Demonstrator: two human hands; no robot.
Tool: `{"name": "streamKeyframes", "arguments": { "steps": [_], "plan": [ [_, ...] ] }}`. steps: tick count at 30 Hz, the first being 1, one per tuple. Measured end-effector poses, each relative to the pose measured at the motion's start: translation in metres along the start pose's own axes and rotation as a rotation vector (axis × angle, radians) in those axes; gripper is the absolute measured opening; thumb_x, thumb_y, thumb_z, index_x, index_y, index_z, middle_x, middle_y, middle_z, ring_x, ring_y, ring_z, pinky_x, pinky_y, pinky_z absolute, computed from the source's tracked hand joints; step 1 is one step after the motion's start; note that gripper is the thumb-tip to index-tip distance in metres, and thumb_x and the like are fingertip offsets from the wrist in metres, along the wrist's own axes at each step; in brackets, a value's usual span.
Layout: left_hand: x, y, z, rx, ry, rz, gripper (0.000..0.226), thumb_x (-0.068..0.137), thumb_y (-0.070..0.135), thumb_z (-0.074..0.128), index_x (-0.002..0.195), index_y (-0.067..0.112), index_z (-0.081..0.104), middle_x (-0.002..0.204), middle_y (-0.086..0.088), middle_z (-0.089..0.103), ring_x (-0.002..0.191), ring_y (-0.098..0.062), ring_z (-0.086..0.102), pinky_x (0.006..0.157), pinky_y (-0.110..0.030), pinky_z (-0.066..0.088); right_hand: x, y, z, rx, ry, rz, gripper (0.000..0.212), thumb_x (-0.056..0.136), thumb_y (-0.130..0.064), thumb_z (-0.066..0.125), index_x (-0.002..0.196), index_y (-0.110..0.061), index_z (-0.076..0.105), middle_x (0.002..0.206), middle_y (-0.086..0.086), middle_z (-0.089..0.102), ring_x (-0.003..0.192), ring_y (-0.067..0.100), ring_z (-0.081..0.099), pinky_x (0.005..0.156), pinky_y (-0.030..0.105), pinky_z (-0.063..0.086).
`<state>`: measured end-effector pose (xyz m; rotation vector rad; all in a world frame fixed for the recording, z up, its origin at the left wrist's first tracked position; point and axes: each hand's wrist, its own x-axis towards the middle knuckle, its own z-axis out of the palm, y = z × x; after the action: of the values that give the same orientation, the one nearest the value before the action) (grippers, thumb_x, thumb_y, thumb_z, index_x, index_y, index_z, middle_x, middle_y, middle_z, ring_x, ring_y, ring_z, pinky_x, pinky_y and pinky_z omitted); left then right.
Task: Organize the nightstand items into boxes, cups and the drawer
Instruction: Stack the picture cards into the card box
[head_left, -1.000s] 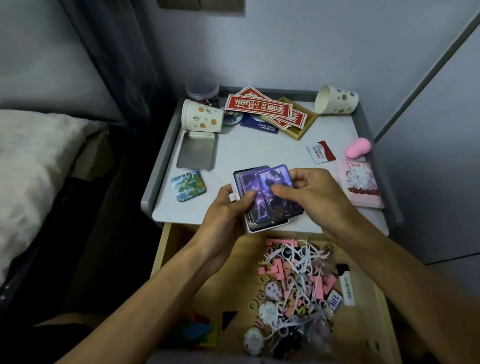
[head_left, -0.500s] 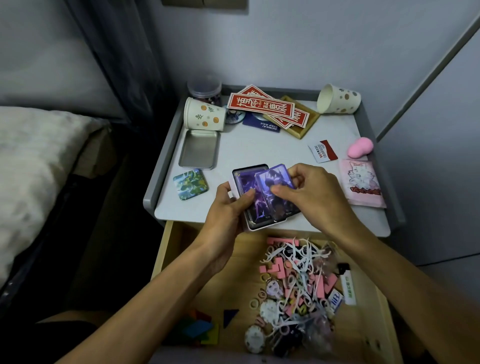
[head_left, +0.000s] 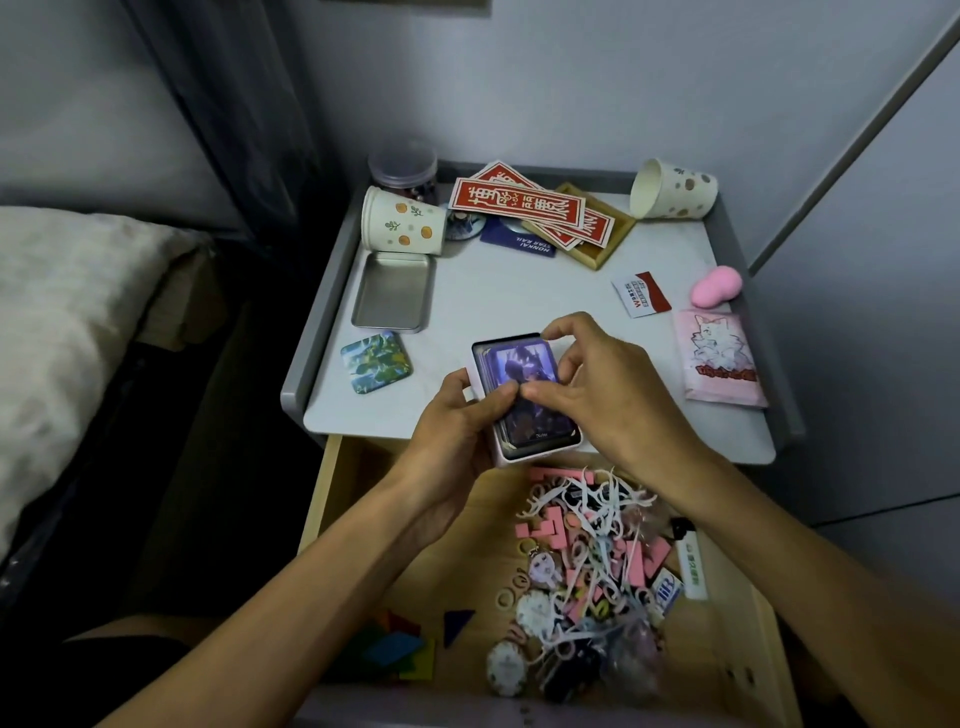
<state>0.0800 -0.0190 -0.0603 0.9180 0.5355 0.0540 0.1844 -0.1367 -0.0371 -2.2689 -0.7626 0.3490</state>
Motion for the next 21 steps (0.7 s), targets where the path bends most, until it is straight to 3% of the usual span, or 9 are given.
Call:
{"name": "streamKeyframes", "arguments": {
  "steps": [4, 11, 19, 21],
  "plan": [
    [0.0, 0.002, 0.0, -0.027, -0.013, -0.026, 0.038, 0.096, 0.013, 0.059, 0.132, 0.005, 0.05, 0.117, -0.021, 0.07, 0.105, -0.036, 0.069, 0.09, -0.051, 0.057, 0.0, 0.001, 0.001, -0.032, 0.012, -0.069, 0.055, 0.084, -0.028, 0.076, 0.133, -0.022, 0.052, 0.093, -0.011, 0.048, 0.086, 0.007, 0.055, 0.063, 0.013, 0.046],
    [-0.002, 0.004, -0.003, -0.04, -0.04, -0.07, 0.042, 0.094, 0.01, 0.061, 0.133, 0.0, 0.05, 0.119, -0.024, 0.068, 0.102, -0.036, 0.069, 0.08, -0.045, 0.061, -0.002, 0.002, 0.0, -0.057, -0.018, -0.125, 0.052, 0.084, -0.027, 0.075, 0.132, -0.025, 0.056, 0.092, -0.015, 0.045, 0.075, -0.003, 0.045, 0.062, 0.007, 0.035],
    [-0.003, 0.009, -0.005, -0.037, -0.072, -0.104, 0.04, 0.096, 0.008, 0.058, 0.134, -0.001, 0.05, 0.123, -0.026, 0.065, 0.105, -0.039, 0.067, 0.077, -0.046, 0.061, -0.003, 0.002, 0.0, -0.072, -0.026, -0.194, 0.052, 0.085, -0.028, 0.074, 0.134, -0.026, 0.059, 0.09, -0.017, 0.04, 0.08, -0.003, 0.045, 0.073, 0.008, 0.041],
    [-0.003, 0.011, -0.006, -0.035, -0.09, -0.114, 0.041, 0.096, 0.009, 0.058, 0.135, -0.002, 0.05, 0.124, -0.026, 0.065, 0.103, -0.037, 0.068, 0.078, -0.045, 0.061, -0.003, 0.003, 0.0, -0.082, -0.029, -0.216, 0.053, 0.084, -0.029, 0.074, 0.135, -0.025, 0.059, 0.097, -0.012, 0.042, 0.089, 0.0, 0.045, 0.081, 0.011, 0.045]
  ]
}}
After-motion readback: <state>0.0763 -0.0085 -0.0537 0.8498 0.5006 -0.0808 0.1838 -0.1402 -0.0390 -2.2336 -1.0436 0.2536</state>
